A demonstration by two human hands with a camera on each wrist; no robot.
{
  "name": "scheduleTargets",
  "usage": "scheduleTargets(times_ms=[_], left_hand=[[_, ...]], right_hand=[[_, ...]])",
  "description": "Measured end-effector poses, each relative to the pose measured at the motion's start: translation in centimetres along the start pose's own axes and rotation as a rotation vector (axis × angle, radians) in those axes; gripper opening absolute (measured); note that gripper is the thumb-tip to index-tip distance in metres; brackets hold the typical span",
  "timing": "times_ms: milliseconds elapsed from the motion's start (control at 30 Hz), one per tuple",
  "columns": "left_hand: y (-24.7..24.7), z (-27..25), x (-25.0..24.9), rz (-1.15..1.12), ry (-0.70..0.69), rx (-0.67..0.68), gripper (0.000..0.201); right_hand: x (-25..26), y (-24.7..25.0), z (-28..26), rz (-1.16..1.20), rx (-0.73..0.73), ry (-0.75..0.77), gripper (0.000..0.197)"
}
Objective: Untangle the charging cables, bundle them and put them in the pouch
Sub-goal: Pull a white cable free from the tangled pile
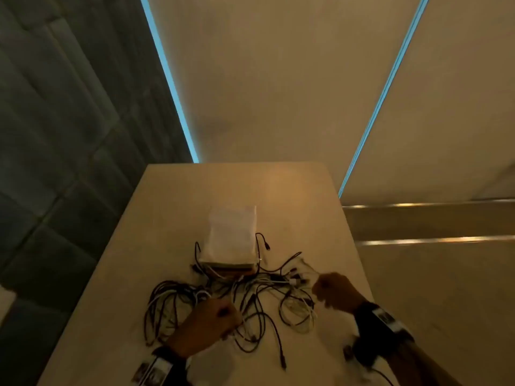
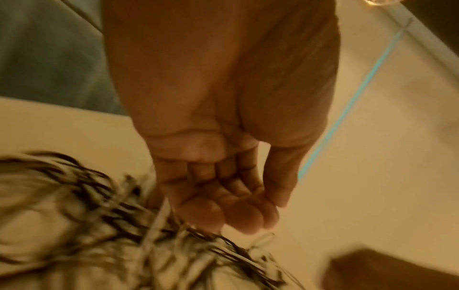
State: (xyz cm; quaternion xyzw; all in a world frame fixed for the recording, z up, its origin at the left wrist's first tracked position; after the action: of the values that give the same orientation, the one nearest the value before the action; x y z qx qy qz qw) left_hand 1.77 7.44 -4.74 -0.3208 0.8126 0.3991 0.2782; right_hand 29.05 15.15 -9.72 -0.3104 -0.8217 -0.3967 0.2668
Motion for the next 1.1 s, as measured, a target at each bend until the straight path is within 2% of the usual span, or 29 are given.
scheduleTargets(times_ms=[67,133,233,367,433,533,567,633,700,767,833,867,1000,1100], left_hand=[[-0.4,1.6,-1.4,0.047,-0.051,-0.059,0.021],[-1.3,3.0,-2.4,0.060,-0.064,-0.062,0.019],[-2.5,4.7,-2.8,0.089,-0.088,-0.071,0.018],[-2.3,6.0,-4.1,0.203,-0.124,-0.219,0.007],[-2.0,6.8,-4.4,0.220,-0.130,-0.288,0.012],[-1.6,7.8,-5.5,0.340,-0.179,-0.358,0.028],[-1.8,8.0,-5.9,0.389,-0.212,-0.334,0.033],[-1.8,8.1,-7.3,0.487,-0.284,-0.296,0.030],[-0.7,7.1,-8.9,0.364,-0.343,-0.333,0.023],[1.4,5.6,-10.4,0.134,-0.402,-0.416,0.020],[3.6,3.8,-11.7,-0.037,-0.444,-0.517,0.021],[4.6,2.8,-12.4,-0.115,-0.457,-0.553,0.021],[7.5,-0.1,-14.3,-0.468,-0.459,-0.565,0.034],[9.3,-2.2,-14.6,-0.774,-0.527,-0.520,0.034]], right_hand=[[0.8,0.8,2.7,-0.091,-0.111,0.038,0.015],[1.6,0.0,4.5,-0.204,-0.103,0.047,0.011],[1.3,-2.1,5.5,-0.356,-0.086,0.066,0.024],[1.6,-3.1,5.3,-0.522,-0.100,0.181,0.024],[2.3,-3.2,4.8,-0.576,-0.075,0.238,0.023],[5.4,-2.0,3.4,-0.460,-0.088,0.387,0.015],[7.3,-1.3,2.6,-0.386,-0.097,0.466,0.012],[11.5,0.3,0.2,-0.234,-0.126,0.625,0.010],[15.0,2.2,-2.1,-0.072,-0.187,0.725,0.009],[16.3,3.7,-3.6,0.224,-0.214,0.713,0.008],[16.4,3.0,-4.2,0.594,-0.094,0.619,0.021],[16.4,1.7,-4.3,0.703,-0.017,0.583,0.028],[18.0,-4.0,-4.8,0.845,0.175,0.591,0.030],[19.3,-5.6,-5.0,0.875,0.186,0.642,0.034]])
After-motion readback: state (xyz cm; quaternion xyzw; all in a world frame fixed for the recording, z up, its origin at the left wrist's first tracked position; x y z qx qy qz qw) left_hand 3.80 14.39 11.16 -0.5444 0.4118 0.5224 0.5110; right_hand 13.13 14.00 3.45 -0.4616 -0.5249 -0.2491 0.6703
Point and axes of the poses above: each hand's wrist, its own z-axis towards the middle knuckle, its own y-axis out of the back of the hand, x = y × z, the point moved 9 cm from there along z, towards the middle knuckle, and after that the axes turned 8 degrees about z, right-handed, at the moved point
